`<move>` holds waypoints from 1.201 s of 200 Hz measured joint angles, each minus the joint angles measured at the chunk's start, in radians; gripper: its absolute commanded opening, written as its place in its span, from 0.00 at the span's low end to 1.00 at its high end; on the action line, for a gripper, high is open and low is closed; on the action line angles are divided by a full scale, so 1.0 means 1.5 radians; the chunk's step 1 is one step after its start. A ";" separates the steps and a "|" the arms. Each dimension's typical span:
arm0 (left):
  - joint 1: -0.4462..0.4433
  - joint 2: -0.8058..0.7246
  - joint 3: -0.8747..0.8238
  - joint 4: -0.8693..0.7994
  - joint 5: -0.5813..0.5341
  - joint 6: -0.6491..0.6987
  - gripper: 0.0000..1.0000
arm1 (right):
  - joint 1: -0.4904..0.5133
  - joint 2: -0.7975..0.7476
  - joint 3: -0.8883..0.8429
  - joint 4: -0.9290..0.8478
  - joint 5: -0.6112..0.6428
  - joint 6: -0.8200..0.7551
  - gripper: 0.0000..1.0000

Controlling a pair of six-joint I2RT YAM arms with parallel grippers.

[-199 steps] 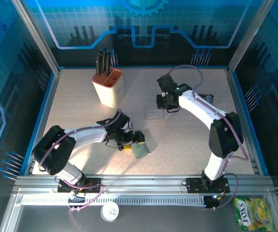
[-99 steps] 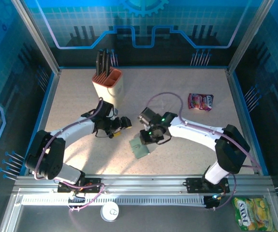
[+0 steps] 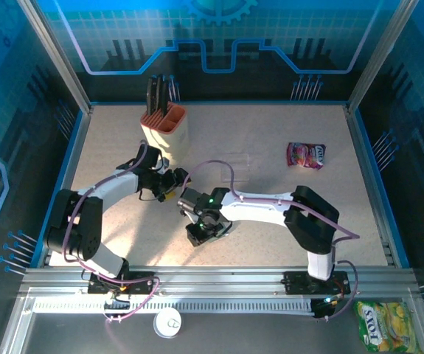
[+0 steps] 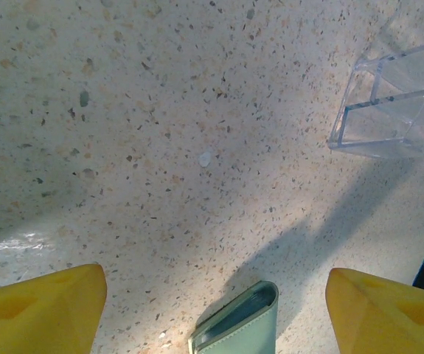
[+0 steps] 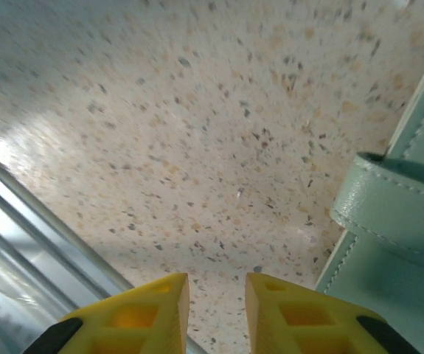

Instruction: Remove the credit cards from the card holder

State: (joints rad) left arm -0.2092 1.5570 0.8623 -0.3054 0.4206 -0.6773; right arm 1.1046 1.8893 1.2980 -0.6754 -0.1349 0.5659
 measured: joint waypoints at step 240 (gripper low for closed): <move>-0.148 0.142 0.117 0.001 0.110 0.052 0.57 | -0.231 -0.070 -0.127 -0.008 0.120 -0.009 0.28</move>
State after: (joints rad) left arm -0.4313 1.7702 1.0374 -0.3035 0.5850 -0.5991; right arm 0.7574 1.7844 1.1072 -0.6880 0.0448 0.5529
